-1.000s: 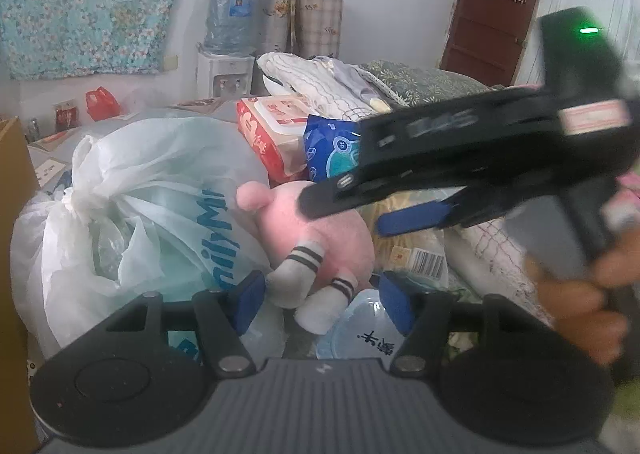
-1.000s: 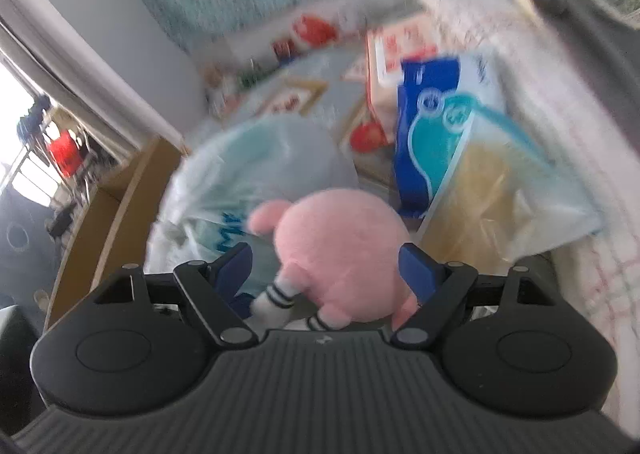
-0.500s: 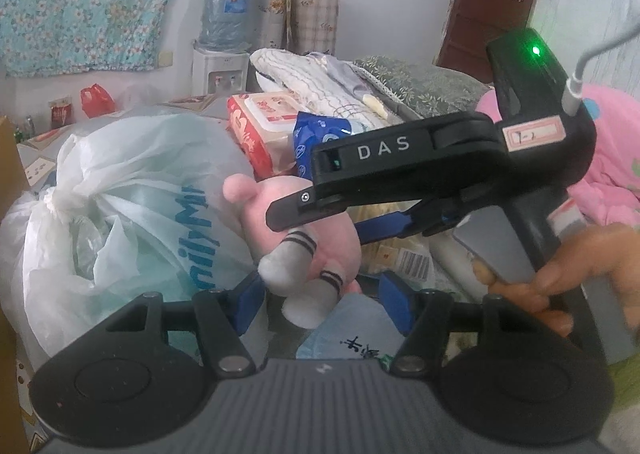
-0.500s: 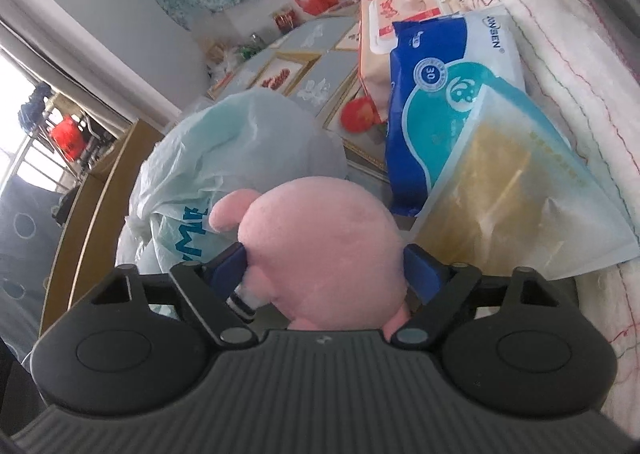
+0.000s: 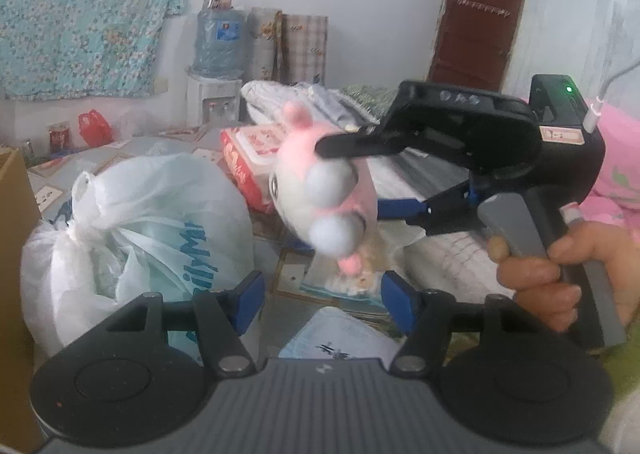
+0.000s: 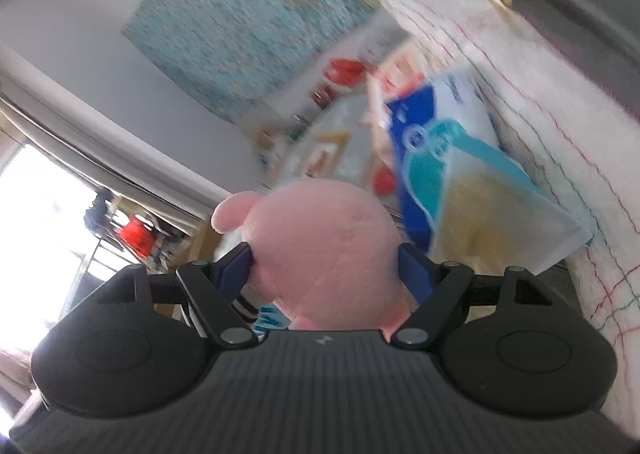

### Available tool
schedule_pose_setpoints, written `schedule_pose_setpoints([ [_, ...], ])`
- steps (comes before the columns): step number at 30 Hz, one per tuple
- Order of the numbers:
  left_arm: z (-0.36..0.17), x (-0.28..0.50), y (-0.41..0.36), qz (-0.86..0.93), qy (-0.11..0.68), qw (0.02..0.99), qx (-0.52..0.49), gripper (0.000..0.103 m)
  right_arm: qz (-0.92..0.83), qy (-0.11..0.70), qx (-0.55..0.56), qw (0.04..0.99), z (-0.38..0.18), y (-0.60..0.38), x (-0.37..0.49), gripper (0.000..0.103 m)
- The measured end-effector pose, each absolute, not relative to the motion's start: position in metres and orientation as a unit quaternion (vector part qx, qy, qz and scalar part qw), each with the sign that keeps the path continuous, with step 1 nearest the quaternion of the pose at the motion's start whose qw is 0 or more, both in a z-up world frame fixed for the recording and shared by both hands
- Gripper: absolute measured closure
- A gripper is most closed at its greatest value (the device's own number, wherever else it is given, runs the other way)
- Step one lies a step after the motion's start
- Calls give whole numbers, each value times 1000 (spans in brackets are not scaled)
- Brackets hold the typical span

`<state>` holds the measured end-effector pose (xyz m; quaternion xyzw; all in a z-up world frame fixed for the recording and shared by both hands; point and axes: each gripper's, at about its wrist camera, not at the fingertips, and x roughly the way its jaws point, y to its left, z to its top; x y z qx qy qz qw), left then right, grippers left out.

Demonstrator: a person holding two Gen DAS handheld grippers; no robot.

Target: Organize soft objects

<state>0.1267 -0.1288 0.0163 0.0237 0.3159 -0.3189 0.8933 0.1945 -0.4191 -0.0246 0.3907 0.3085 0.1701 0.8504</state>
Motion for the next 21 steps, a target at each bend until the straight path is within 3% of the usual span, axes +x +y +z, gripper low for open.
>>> schedule_pose_setpoints([
  [9, 40, 71, -86, -354, 285, 890, 30, 25, 263, 255, 397, 842, 14, -391, 138, 24],
  [21, 20, 15, -19, -295, 330, 896, 31, 20, 336, 367, 447, 744, -64, -282, 112, 24],
])
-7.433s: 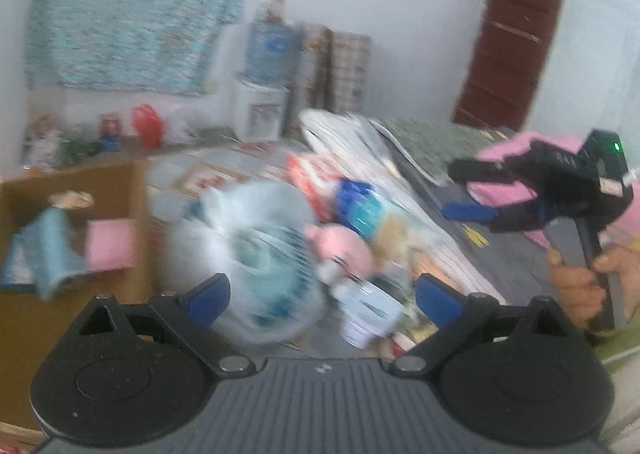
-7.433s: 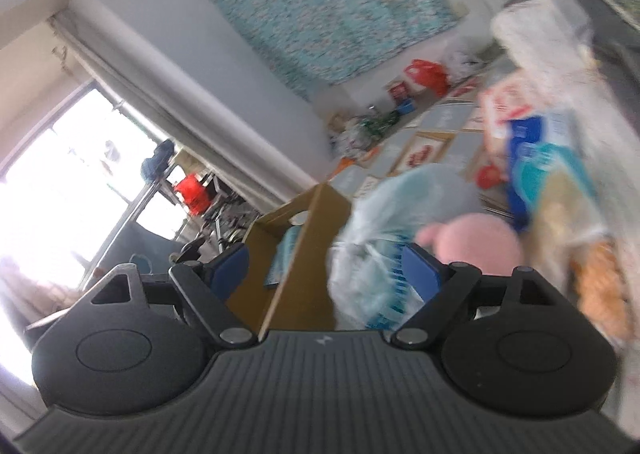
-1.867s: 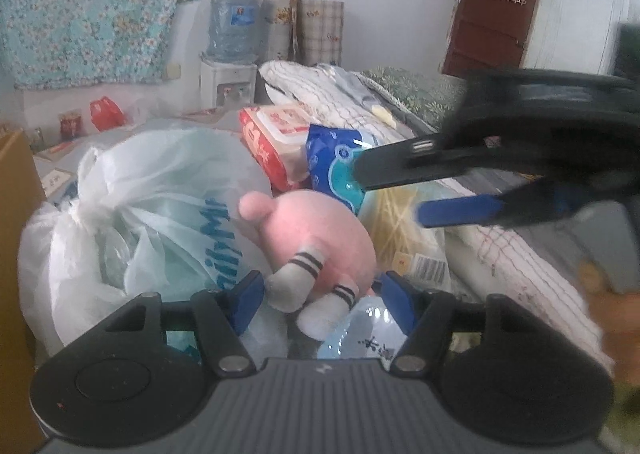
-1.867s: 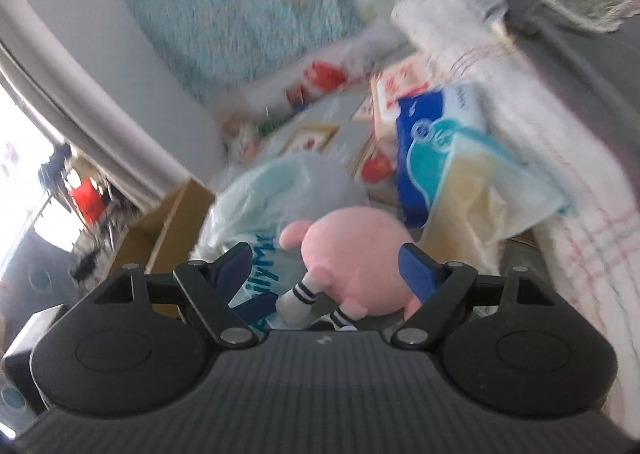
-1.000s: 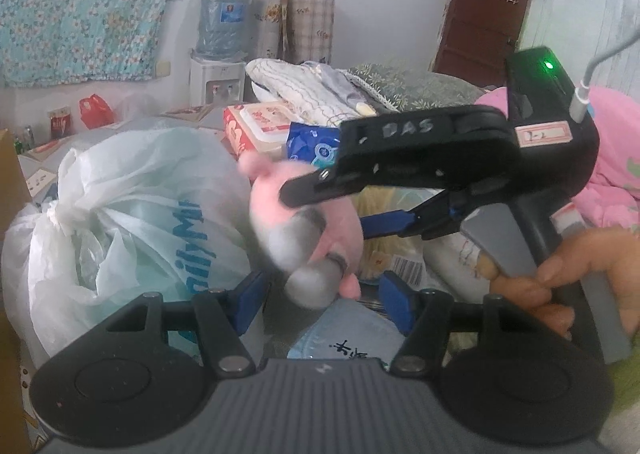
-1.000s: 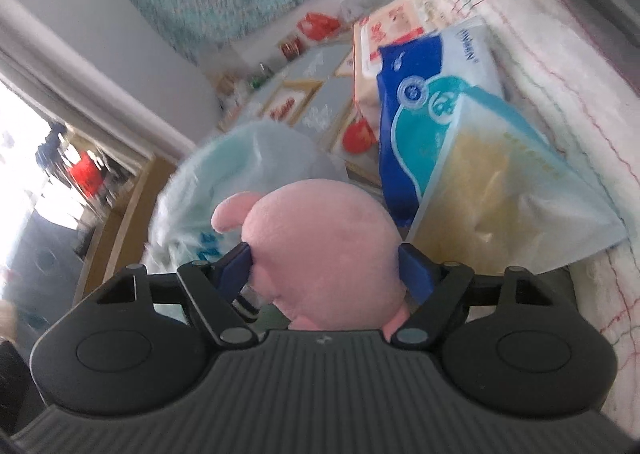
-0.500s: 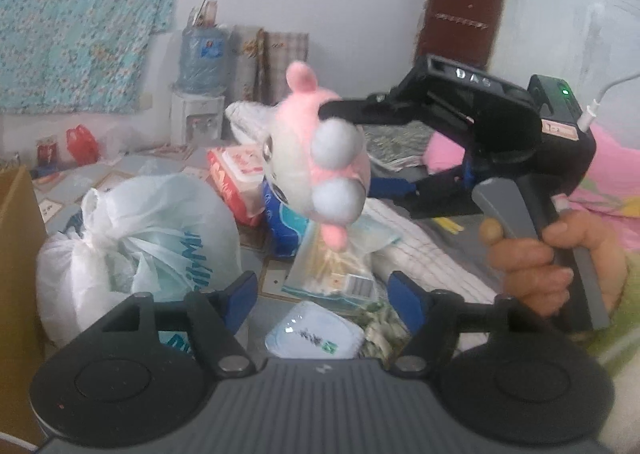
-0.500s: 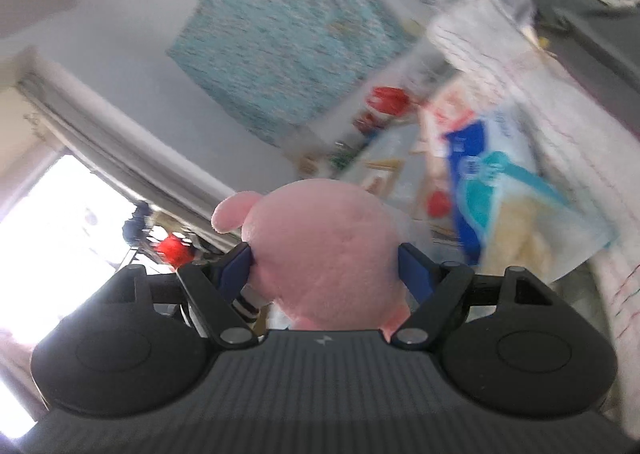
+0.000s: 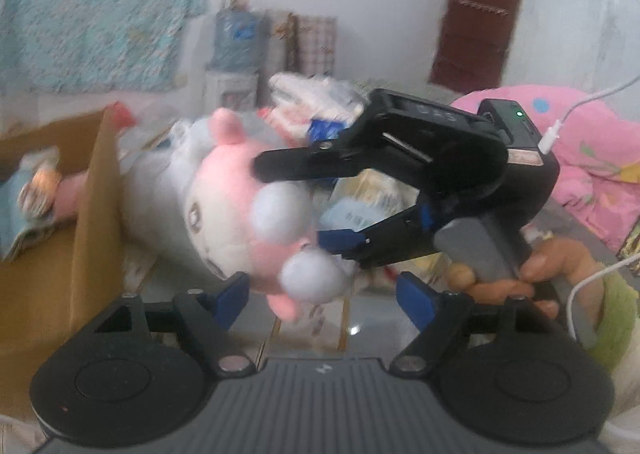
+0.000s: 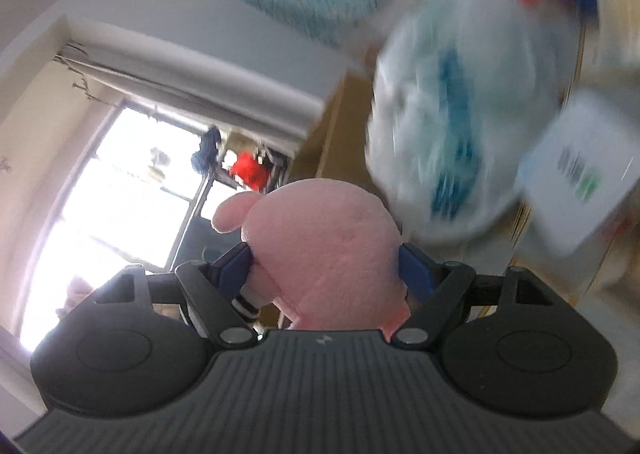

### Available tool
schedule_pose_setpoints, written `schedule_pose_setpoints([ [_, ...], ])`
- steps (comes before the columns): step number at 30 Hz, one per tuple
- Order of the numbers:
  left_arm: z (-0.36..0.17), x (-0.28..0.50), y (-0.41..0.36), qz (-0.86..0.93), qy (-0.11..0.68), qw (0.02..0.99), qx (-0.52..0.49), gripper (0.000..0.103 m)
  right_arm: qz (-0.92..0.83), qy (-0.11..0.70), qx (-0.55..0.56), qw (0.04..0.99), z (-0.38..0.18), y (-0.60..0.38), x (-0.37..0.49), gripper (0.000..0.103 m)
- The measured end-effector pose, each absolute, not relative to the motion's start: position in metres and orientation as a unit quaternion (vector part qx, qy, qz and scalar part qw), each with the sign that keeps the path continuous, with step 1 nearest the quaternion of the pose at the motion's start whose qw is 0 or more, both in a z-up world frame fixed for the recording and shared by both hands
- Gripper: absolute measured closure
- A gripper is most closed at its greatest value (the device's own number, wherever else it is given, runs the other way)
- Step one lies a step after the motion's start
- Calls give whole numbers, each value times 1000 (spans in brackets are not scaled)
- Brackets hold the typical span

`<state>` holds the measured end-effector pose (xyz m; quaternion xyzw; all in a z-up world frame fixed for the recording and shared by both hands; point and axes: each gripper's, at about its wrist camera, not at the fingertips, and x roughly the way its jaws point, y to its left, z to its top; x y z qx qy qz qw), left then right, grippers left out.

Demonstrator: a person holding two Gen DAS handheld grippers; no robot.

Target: Organize soft objects

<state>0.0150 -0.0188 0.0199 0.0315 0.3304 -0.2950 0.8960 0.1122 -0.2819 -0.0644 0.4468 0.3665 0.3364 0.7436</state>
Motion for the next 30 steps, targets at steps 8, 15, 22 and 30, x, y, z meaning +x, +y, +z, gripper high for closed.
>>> schedule_pose_setpoints([
  [8, 5, 7, -2, -260, 340, 904, 20, 20, 297, 410, 440, 742, -99, -257, 103, 23],
  [15, -8, 17, -7, -258, 347, 901, 9, 20, 257, 412, 456, 746, -111, -277, 83, 20],
  [22, -16, 24, -23, -269, 343, 900, 26, 20, 214, 394, 436, 781, -100, -299, 61, 20],
  [30, -27, 28, -27, -280, 364, 888, 28, 21, 184, 370, 411, 813, -93, -316, 42, 29],
])
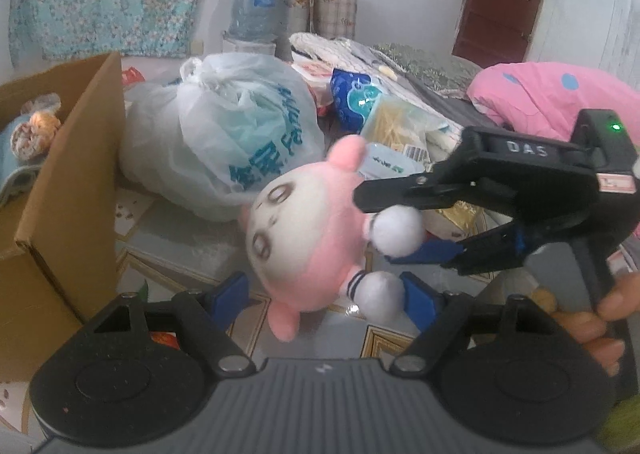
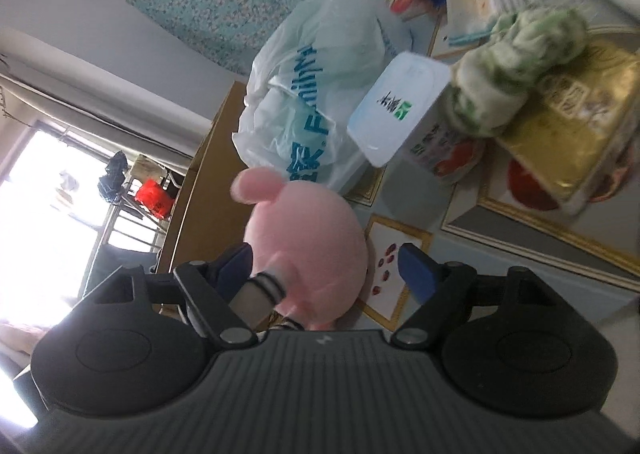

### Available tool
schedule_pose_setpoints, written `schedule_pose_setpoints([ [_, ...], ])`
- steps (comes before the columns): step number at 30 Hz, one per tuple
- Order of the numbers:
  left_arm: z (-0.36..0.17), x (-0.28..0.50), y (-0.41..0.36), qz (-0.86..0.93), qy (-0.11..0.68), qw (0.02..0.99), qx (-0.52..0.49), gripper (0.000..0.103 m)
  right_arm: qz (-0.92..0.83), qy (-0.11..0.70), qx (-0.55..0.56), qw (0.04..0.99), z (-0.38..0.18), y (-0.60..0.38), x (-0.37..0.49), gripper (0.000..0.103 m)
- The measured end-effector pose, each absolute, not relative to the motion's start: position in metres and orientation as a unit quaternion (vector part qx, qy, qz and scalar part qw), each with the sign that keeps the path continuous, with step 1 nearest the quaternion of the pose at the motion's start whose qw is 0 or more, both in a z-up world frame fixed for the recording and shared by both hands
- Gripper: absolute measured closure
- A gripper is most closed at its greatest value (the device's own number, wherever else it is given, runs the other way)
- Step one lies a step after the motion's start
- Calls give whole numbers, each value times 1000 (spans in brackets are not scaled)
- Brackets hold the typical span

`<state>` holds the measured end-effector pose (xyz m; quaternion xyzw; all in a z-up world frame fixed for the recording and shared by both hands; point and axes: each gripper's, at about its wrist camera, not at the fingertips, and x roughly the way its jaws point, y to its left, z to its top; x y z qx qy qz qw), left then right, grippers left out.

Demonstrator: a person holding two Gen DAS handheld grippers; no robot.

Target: Organize soft objects

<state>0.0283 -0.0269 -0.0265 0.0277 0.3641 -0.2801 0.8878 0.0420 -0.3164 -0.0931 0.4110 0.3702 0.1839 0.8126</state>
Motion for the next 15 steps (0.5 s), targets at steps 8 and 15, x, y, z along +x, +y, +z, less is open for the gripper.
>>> schedule_pose_setpoints([
  [8, -27, 38, -17, -299, 388, 872, -13, 21, 171, 364, 427, 810, -98, -329, 28, 35],
  [15, -24, 45, -19, -310, 393, 865, -13, 20, 175, 360, 429, 809, -97, -342, 18, 34],
])
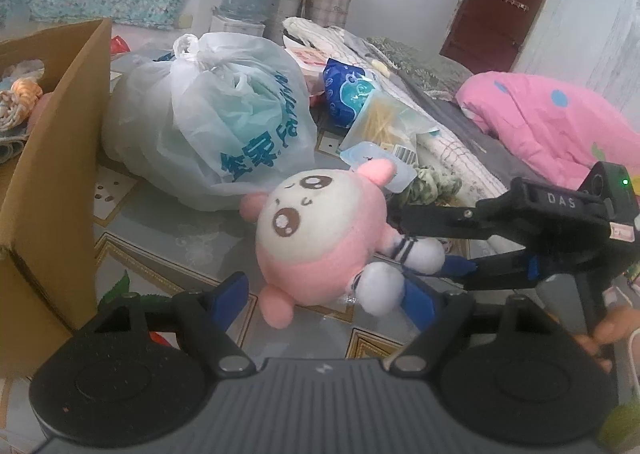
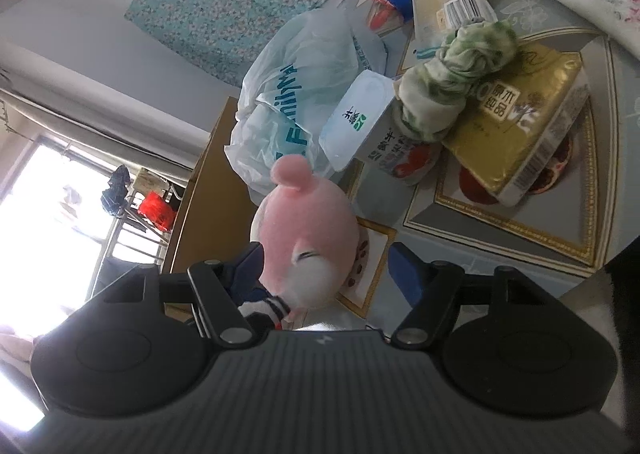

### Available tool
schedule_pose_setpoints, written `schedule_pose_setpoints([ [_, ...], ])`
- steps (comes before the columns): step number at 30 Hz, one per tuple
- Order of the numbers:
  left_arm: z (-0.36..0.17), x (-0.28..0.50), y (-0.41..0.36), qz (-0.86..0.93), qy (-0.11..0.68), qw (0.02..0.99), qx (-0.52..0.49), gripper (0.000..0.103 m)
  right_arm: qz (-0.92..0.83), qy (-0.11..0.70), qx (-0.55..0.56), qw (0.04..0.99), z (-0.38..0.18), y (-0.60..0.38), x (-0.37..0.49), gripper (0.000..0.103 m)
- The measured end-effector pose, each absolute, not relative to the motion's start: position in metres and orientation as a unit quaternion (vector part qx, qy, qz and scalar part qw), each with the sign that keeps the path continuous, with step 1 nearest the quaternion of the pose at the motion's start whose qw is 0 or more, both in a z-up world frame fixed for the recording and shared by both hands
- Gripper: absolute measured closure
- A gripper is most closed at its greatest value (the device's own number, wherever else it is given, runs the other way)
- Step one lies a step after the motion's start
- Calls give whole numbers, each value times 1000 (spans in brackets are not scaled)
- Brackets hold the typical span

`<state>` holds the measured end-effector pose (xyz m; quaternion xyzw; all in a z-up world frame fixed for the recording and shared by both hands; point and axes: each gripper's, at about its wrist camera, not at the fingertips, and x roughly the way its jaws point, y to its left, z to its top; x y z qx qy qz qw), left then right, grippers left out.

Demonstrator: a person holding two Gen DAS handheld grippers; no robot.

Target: Organize soft objects

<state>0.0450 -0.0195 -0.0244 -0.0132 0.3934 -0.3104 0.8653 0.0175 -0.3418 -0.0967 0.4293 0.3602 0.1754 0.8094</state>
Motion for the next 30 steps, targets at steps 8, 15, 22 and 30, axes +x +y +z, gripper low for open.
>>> schedule_pose_setpoints([
  [8, -17, 48, -11, -339, 394, 854, -29, 20, 173, 351, 425, 816, -88, -346, 18, 34],
  [15, -9, 64, -4, -331, 391, 857, -55, 17, 166, 349, 418, 822, -86, -348, 23, 34],
  [22, -32, 88, -30, -322, 443, 835, -47, 17, 161, 356, 424, 817, -92, -346, 30, 34],
  [30, -46, 99, -44, -315, 462, 827, -60, 20, 184, 363, 451, 794, -106, -340, 40, 35],
])
